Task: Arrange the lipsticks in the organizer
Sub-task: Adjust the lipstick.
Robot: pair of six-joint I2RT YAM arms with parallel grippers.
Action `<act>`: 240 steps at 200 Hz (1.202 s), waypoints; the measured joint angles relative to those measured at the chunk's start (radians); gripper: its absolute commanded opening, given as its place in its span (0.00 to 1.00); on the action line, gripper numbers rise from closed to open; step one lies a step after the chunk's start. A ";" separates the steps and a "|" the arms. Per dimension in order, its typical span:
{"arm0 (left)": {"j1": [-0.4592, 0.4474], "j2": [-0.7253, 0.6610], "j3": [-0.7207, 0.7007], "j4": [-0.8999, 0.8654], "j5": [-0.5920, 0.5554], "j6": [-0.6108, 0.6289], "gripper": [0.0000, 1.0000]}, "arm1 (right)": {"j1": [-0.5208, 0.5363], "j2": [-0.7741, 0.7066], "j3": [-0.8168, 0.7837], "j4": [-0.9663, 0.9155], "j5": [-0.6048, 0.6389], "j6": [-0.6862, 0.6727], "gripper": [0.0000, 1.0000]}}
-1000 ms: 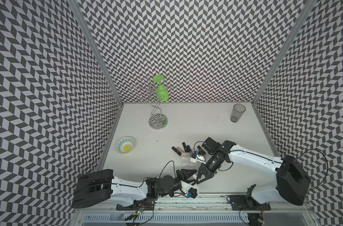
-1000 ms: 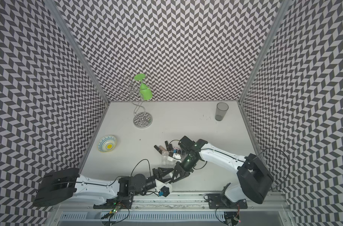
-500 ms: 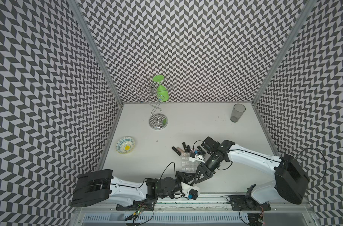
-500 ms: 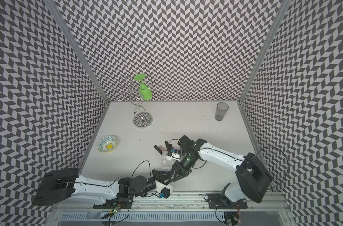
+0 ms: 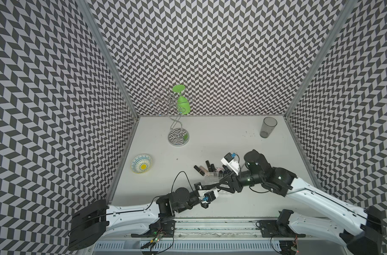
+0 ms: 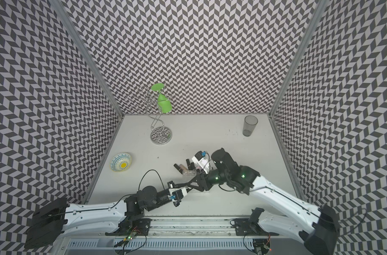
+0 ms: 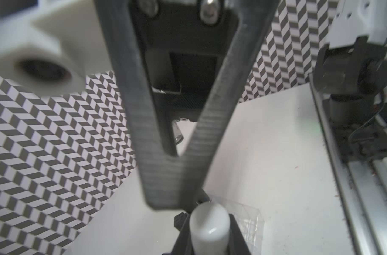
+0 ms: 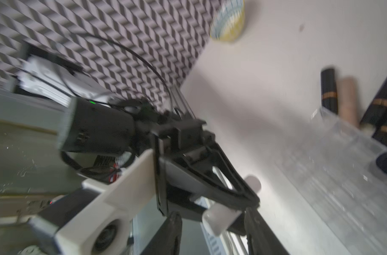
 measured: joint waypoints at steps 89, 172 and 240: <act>0.128 0.075 0.087 -0.182 0.127 -0.317 0.01 | 0.239 0.105 -0.074 0.230 0.520 0.068 0.48; 0.183 0.066 0.088 -0.170 0.149 -0.460 0.00 | 0.314 0.146 -0.037 0.212 0.764 0.087 0.35; 0.206 0.013 0.077 -0.170 0.126 -0.491 0.00 | 0.320 0.148 -0.036 0.238 0.800 0.106 0.43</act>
